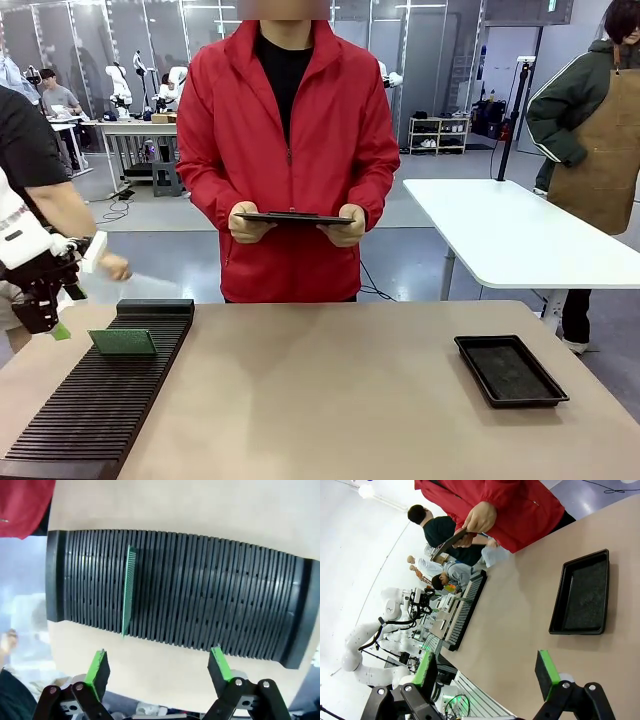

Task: Inspect the PCB.
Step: Pick up the Blank PCB and present it to the human.

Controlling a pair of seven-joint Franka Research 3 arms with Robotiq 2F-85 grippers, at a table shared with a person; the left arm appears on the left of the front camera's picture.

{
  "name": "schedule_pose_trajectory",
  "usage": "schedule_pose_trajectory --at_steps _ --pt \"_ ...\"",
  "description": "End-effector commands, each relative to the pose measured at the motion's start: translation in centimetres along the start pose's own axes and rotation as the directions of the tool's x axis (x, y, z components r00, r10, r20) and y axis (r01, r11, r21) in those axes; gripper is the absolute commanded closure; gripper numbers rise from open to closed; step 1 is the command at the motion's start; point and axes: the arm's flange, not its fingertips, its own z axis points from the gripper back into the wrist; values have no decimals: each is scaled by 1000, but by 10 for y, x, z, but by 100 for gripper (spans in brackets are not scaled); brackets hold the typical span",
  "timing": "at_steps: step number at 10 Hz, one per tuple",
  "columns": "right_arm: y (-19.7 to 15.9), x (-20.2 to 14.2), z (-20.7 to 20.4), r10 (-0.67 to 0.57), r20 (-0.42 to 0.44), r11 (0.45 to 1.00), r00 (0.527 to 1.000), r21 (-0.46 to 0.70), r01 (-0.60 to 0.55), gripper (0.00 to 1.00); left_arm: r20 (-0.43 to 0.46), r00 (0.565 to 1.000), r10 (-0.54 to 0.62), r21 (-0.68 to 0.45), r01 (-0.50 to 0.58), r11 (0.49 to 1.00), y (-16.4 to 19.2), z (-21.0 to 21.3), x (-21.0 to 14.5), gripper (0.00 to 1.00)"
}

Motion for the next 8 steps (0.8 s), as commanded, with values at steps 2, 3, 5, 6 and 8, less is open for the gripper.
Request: schedule_pose_trajectory --at_steps 2,3,5,6,8 --pt "1 0 1 6 4 1000 1000 10 -6 0 -57 997 -54 43 57 997 9 -35 4 0" --pt "1 0 1 6 4 1000 1000 10 -6 0 -61 994 -93 39 95 995 8 -43 1 0" --pt "1 0 1 6 4 1000 1000 10 -6 0 -25 995 -92 82 94 992 7 -60 0 0" --pt "1 0 1 6 4 1000 1000 10 -6 0 -45 995 -92 128 97 987 4 -72 -2 0" --pt "1 0 1 6 4 1000 1000 10 -6 0 -35 995 -92 159 96 983 4 -82 -5 0"
